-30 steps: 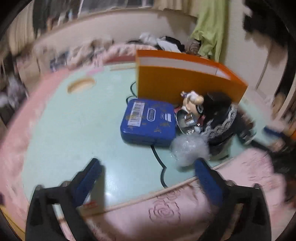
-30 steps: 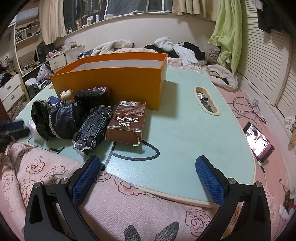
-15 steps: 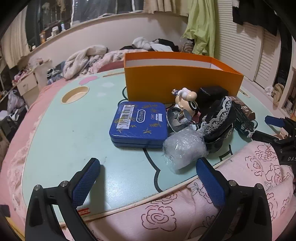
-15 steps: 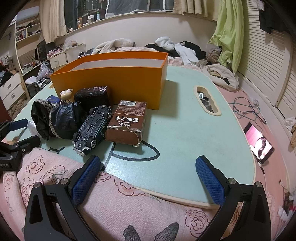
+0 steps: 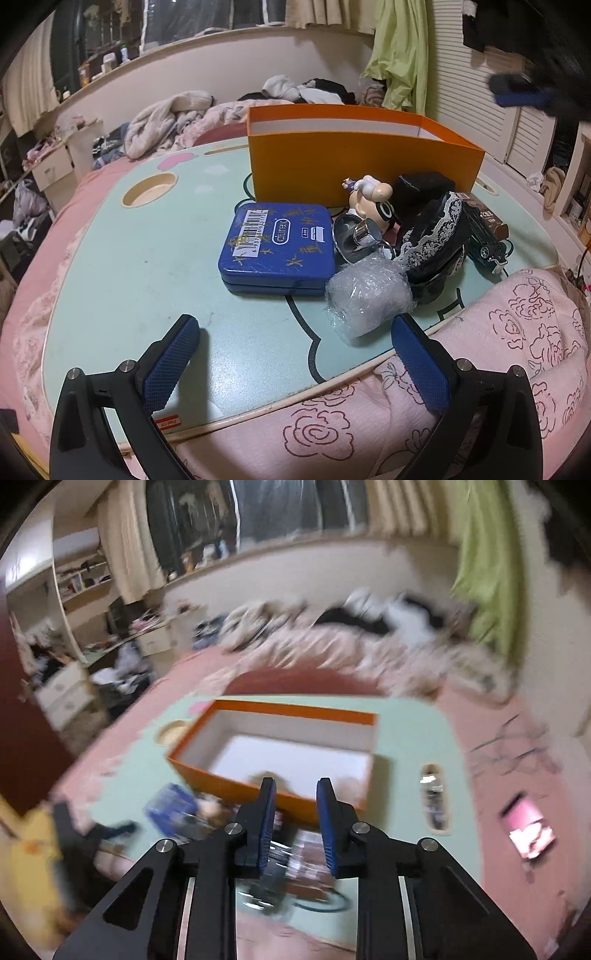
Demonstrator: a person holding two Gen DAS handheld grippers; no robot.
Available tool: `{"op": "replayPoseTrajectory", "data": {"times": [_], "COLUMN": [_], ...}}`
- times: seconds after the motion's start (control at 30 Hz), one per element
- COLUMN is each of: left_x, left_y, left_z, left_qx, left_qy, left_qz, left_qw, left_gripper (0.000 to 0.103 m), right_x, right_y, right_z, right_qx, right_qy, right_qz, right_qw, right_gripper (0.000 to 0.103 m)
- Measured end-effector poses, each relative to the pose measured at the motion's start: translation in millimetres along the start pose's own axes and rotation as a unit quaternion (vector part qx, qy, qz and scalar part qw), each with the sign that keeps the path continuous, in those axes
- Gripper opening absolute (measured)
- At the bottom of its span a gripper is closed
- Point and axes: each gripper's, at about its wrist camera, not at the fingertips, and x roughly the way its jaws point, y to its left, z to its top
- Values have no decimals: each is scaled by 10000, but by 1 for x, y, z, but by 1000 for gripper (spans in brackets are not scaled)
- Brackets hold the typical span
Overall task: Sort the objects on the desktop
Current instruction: 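Reach into the box and grasp the white fluffy pompom with the right gripper, then carry the white pompom out and set it on the black cloth with the right gripper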
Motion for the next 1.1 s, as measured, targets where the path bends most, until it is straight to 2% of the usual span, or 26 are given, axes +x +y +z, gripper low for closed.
{"op": "replayPoseTrajectory", "data": {"times": [0.07,0.13,0.23,0.33,0.47,0.6,0.63,0.67,0.7,0.8,0.83,0.9,1.0,1.1], "left_x": [0,0,0,-1,-1,-1,-1,-2,-2,-2,-2,-2,-2,-2], "left_y": [0,0,0,-1,-1,0,0,0,0,0,0,1,1,1], "left_z": [0,0,1,1,2,2,2,2,2,1,2,2,2,1], "left_qx": [2,5,4,15,30,40,44,47,55,57,58,63,62,64], "left_qy": [-2,-6,-5,-17,-37,-55,-37,-66,-88,-94,-93,-90,-91,-91], "left_qz": [-3,-11,-9,-26,-44,-57,-55,-57,-53,-65,-64,-61,-68,-73], "left_qw": [10000,10000,10000,10000,10000,10000,10000,10000,9999,9999,9999,9999,9999,9999], "left_gripper": [103,103,103,103,103,103,103,103,103,103,103,103,103,103], "right_x": [22,49,86,113,137,159,166,173,176,174,171,157,108,65], "right_y": [-3,0,-3,-19,-22,-17,-16,-17,-17,-10,-8,-5,6,24], "right_z": [26,43,51,52,52,47,43,38,36,35,36,42,59,58], "right_qx": [106,25,58,391,237,94,40,120,332,-60,-52,102,87,77], "right_qy": [831,1675,2509,3040,3500,3834,3894,3975,3952,3615,3514,3228,2350,1948], "right_qz": [53,-211,-343,-626,-1327,-1632,-1712,-1581,-1239,-1611,-1529,-1192,-887,-207], "right_qw": [9965,9856,9674,9498,9270,9090,9050,9038,9096,9183,9236,9389,9679,9806], "right_gripper": [24,24,24,24,27,37,38,32,29,24,24,24,24,25]}}
